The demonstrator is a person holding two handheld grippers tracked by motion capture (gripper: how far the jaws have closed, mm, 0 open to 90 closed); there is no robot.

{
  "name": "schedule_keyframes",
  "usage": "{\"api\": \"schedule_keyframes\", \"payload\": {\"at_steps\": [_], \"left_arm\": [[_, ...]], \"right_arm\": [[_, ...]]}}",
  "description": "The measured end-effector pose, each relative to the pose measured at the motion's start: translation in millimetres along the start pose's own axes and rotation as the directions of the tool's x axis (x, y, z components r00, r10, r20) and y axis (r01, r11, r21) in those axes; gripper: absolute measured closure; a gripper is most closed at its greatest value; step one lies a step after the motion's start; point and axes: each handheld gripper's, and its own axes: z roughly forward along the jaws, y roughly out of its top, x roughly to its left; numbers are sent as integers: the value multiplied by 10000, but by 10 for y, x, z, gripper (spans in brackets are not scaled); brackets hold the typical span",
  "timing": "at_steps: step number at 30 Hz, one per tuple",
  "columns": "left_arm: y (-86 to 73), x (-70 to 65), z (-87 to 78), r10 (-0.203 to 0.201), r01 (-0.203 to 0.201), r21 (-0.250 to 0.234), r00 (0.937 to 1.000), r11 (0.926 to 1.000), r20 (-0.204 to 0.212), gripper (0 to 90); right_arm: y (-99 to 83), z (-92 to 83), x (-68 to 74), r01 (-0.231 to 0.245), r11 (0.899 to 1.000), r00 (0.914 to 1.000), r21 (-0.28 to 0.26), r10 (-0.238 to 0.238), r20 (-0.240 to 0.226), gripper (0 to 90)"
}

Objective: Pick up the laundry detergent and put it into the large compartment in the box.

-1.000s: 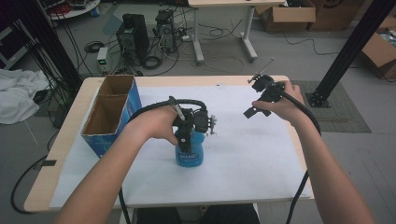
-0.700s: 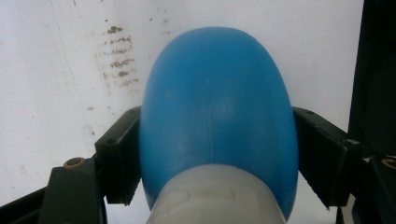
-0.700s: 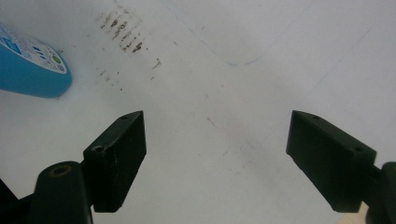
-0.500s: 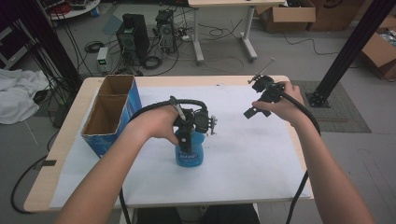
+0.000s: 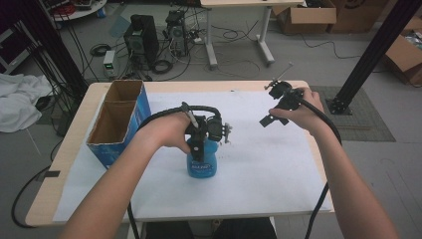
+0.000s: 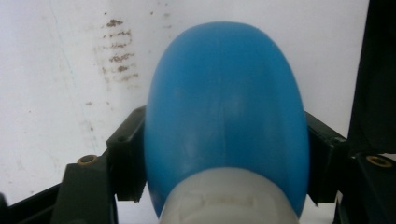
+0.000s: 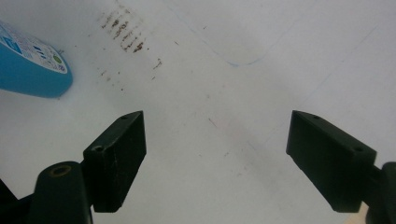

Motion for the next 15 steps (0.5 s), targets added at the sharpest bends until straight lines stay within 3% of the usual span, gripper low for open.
{"api": "schedule_keyframes", "payload": {"at_steps": [15], "left_arm": [[34, 19, 0, -67, 66, 140, 10000, 9999, 67, 372]], "right_arm": [[-27, -6, -11, -39, 10000, 10000, -25, 39, 13, 197]]}}
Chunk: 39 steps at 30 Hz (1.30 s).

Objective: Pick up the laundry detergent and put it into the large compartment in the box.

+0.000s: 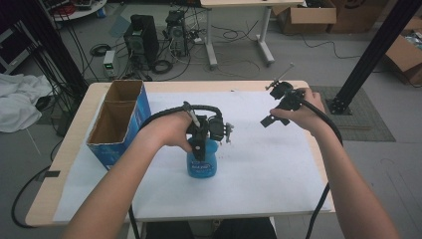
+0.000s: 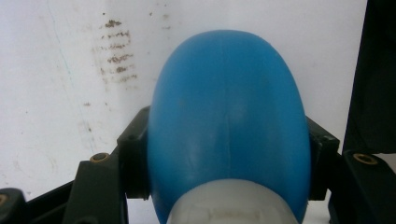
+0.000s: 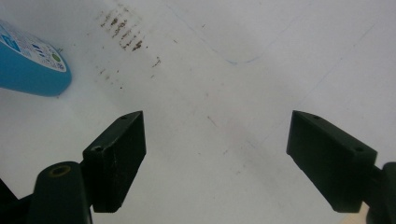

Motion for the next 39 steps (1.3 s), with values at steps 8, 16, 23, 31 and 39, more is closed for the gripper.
{"api": "schedule_keyframes", "payload": {"at_steps": [8, 16, 23, 31, 39], "left_arm": [[12, -23, -23, 29, -26, 187, 9998, 9998, -180, 379], [-26, 27, -319, -980, 984, 193, 9950, 9950, -190, 380], [-160, 144, -686, -3135, 3136, -2, 9492, 9495, 267, 380], [-498, 355, -1157, -6497, 6481, -609, 7601, 7591, -83, 381], [-1111, 536, -1624, -9012, 8960, -1018, 4333, 4322, -118, 381]], "right_arm": [[-11, -2, -6, 35, 10000, 10000, -33, -35, -34, 197], [-7, -21, 3, 10, 10000, 10000, -21, -10, 2, 197], [8, -75, 21, 41, 9999, 10000, -95, -41, 44, 198], [-5, -115, 19, 28, 9999, 10000, -116, -27, 78, 197], [-18, -143, -7, -103, 9999, 9998, -93, 104, 171, 202]]}}
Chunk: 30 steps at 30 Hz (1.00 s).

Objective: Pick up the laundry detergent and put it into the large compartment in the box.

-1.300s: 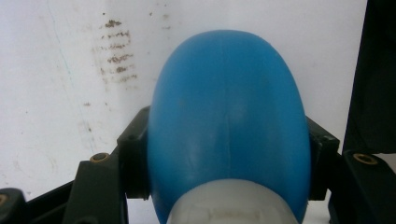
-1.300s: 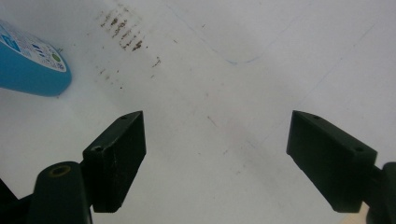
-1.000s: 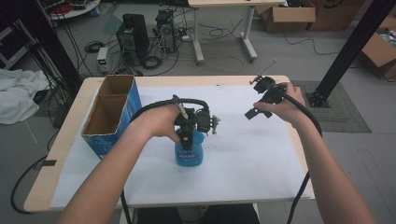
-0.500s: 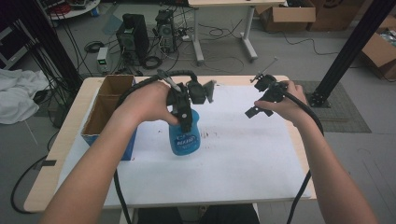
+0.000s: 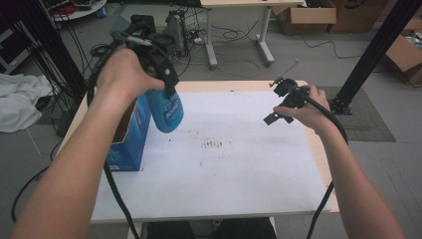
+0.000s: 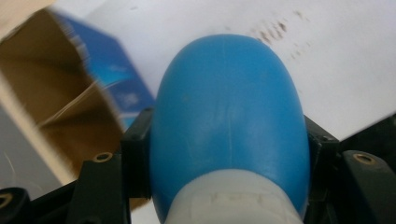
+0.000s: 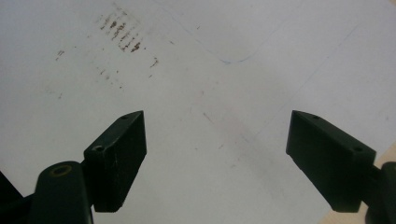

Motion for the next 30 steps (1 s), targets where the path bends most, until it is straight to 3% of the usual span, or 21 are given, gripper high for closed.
{"api": "schedule_keyframes", "payload": {"at_steps": [1, 3, 4, 8, 10, 12, 13, 16, 19, 24, 30], "left_arm": [[0, 0, 0, 0, 0, 0, 10000, 10000, 0, 381], [-43, 153, -83, -769, 769, -126, 9970, 9970, -15, 381], [-73, 254, -124, -1336, 1336, -169, 9910, 9909, -1, 381], [-180, 528, -239, -2299, 2297, -193, 9731, 9731, -129, 382], [-248, 668, -286, -2775, 2770, -229, 9604, 9606, -250, 381], [-309, 774, -312, -3148, 3136, -341, 9484, 9490, -376, 382], [-323, 798, -315, -3217, 3204, -347, 9460, 9466, -403, 382], [-409, 946, -298, -3767, 3750, -388, 9248, 9262, -531, 382], [-456, 1029, -254, -3989, 3977, -312, 9149, 9170, -619, 382], [-496, 1108, -133, -4112, 4109, -200, 9085, 9115, -746, 382], [-505, 1160, 53, -4095, 4107, -4, 9091, 9118, -757, 382]], "right_arm": [[0, 0, 0, 0, 10000, 10000, 0, 0, 0, 202], [-2, -1, -1, 49, 10000, 10000, 30, -49, -7, 202], [-3, -4, -3, 42, 10000, 10000, 26, -42, -2, 203], [-11, -19, -30, -9, 10000, 10000, 51, 9, 41, 204], [-12, -27, -33, -40, 10000, 10000, 28, 40, 64, 203], [-11, -42, -47, -62, 10000, 10000, -25, 62, 64, 204], [-11, -43, -49, -52, 10000, 10000, -36, 52, 80, 204], [-8, -50, -49, -67, 10000, 9999, 6, 67, 96, 204], [-2, -59, -48, -45, 10000, 9999, -3, 45, 143, 204], [-5, -45, -50, -48, 10000, 9999, 22, 47, 133, 202], [-15, -31, -50, -52, 10000, 9999, 80, 51, 119, 202]]}}
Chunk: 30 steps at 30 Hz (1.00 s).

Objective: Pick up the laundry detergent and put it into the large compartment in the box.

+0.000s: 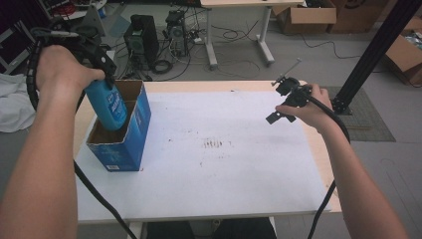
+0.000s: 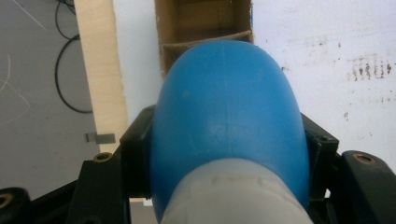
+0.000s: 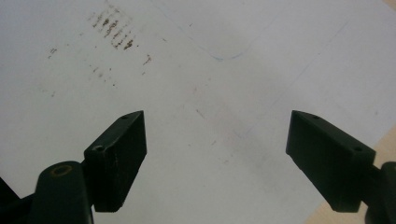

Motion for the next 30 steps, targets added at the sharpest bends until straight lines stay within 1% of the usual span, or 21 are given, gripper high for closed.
{"api": "schedule_keyframes", "payload": {"at_steps": [1, 7, 12, 13, 14, 15, 17, 22, 29, 30], "left_arm": [[1, 6, 31, -63, 63, 14, 10000, 10000, 42, 382], [0, 49, 272, -126, 125, 63, 9999, 9999, 69, 382], [-13, 60, 512, -35, 28, 330, 9998, 9995, 201, 382], [-15, 61, 535, -67, 60, 344, 9998, 9994, 211, 382], [-19, 64, 604, -67, 60, 418, 9998, 9991, 166, 382], [-22, 65, 649, -20, 15, 464, 9999, 9989, 119, 382], [-32, 73, 727, 41, -45, 526, 10000, 9986, 90, 382], [-61, 104, 911, -44, 32, 697, 9998, 9976, 176, 382], [-94, 98, 1155, -55, 38, 975, 9998, 9952, 170, 382], [-103, 92, 1215, -28, 9, 1023, 9998, 9948, 185, 382]], "right_arm": [[-2, -1, -2, -9, 10000, 10000, 4, 9, 7, 202], [-10, 20, -9, -44, 10000, 10000, 49, 44, 10, 202], [-9, 41, -12, -26, 10000, 10000, 47, 26, -15, 201], [-7, 47, -8, -15, 10000, 10000, 74, 15, -21, 201], [-6, 49, -6, -24, 10000, 10000, 87, 25, -34, 201], [-4, 61, -4, 51, 10000, 10000, 69, -50, -28, 201], [-3, 64, 8, 24, 10000, 10000, 93, -24, -50, 201], [-3, 70, 4, 13, 10000, 10000, 52, -12, -76, 201], [5, 115, 19, 78, 9999, 9999, 93, -77, -116, 200], [7, 118, 20, 82, 9999, 9999, 85, -81, -122, 200]]}}
